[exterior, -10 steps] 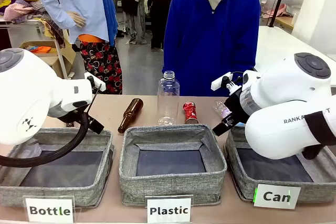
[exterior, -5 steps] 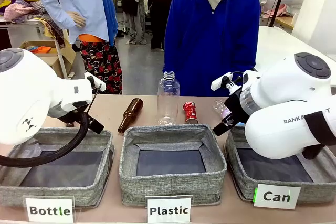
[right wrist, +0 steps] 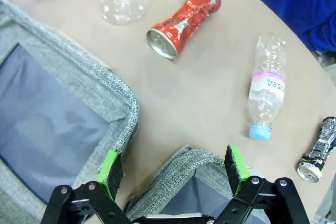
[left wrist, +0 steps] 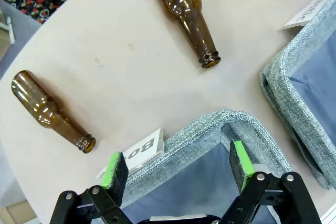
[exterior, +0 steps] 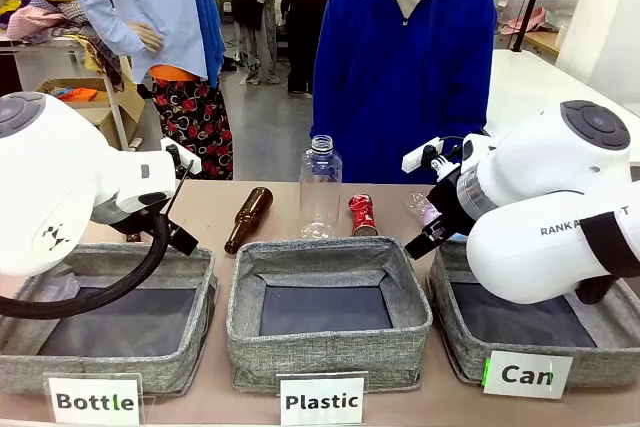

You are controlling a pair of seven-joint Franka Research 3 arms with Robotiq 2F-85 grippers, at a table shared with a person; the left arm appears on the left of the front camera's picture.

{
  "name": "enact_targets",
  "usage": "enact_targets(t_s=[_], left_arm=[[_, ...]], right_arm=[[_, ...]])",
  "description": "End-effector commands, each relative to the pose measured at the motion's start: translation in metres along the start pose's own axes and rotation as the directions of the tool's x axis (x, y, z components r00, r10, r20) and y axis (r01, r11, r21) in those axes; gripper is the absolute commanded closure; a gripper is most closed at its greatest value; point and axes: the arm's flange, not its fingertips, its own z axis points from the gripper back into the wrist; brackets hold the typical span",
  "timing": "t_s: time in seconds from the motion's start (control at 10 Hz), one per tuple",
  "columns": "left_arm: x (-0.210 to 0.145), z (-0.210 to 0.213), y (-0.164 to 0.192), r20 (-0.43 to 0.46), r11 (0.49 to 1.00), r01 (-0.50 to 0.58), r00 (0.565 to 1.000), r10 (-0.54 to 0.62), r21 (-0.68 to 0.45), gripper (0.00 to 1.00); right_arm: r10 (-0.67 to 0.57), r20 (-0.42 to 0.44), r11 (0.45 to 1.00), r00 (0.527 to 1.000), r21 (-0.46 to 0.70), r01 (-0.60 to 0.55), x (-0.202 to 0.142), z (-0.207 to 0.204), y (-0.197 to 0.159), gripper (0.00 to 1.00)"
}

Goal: Sort the can waste into the basket.
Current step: Pick up the can waste from the table and place it in the right Fabric basket.

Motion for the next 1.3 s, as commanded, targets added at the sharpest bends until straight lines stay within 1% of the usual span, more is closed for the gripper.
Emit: enact_targets(t_s=[0.0,1.0,1.1,1.2], left_arm=[[0.0,0.0,0.0,0.0,1.0,0.0,1.0,0.0,0.0,0.0],[0.0,0.0,0.0,0.0,1.0,0.0,1.0,0.0,0.0,0.0],[0.008,0.012,-0.006,0.029,1.0,0.01,1.0,-0.009,-0.029,0.0],[0.016,0.028,-0.013,0.054,0.995,-0.004,0.998,0.01,-0.099,0.0]], right_arm=[[-0.001,0.0,1.0,1.0,0.0,0.001,0.0,0.0,0.0,0.0],[0.0,0.0,1.0,1.0,0.0,0.0,0.0,0.0,0.0,0.0],[-0.032,0.04,0.998,0.999,0.048,0.03,0.002,0.012,-0.004,0.0],[-0.055,0.07,0.992,0.996,0.115,0.047,0.004,0.029,-0.007,0.0]])
